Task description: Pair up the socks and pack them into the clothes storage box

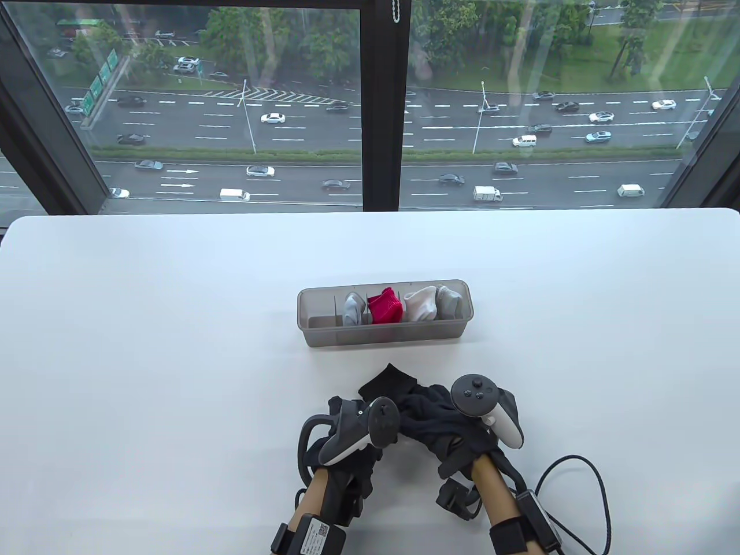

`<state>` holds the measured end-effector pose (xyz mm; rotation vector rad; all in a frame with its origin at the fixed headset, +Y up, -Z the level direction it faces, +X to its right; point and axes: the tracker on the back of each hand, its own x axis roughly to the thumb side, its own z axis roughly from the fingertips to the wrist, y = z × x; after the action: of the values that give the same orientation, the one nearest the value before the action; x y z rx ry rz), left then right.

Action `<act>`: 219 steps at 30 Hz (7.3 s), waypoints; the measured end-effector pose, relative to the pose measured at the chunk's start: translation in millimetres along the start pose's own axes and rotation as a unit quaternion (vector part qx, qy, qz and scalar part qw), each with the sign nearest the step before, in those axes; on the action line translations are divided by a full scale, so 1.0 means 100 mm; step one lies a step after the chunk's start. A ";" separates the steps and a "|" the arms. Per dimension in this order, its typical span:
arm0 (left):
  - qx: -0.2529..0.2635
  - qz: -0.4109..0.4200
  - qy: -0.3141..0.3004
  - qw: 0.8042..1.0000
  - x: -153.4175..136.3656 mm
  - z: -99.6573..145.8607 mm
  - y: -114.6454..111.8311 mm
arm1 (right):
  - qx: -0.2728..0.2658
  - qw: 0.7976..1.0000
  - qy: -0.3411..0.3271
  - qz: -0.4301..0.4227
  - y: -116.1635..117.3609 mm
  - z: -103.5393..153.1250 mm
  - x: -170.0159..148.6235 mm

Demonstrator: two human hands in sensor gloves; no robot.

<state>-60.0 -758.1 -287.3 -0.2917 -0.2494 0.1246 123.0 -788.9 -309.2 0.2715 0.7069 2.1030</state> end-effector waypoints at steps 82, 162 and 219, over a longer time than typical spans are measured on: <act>0.096 -0.071 0.016 0.993 0.04 0.07 0.10 | -0.014 0.999 -0.021 -0.026 -0.04 0.05 0.02; 0.082 0.208 -0.075 0.972 -0.16 0.07 0.13 | -0.071 0.989 -0.102 -0.086 -0.12 0.15 0.16; 0.145 0.172 -0.090 0.970 -0.14 0.24 0.38 | -0.181 0.976 -0.063 -0.103 -0.13 0.18 0.18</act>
<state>-82.9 -717.9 -279.3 -0.0292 -0.3545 0.5274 129.1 -761.5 -302.9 0.1223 0.2549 1.9510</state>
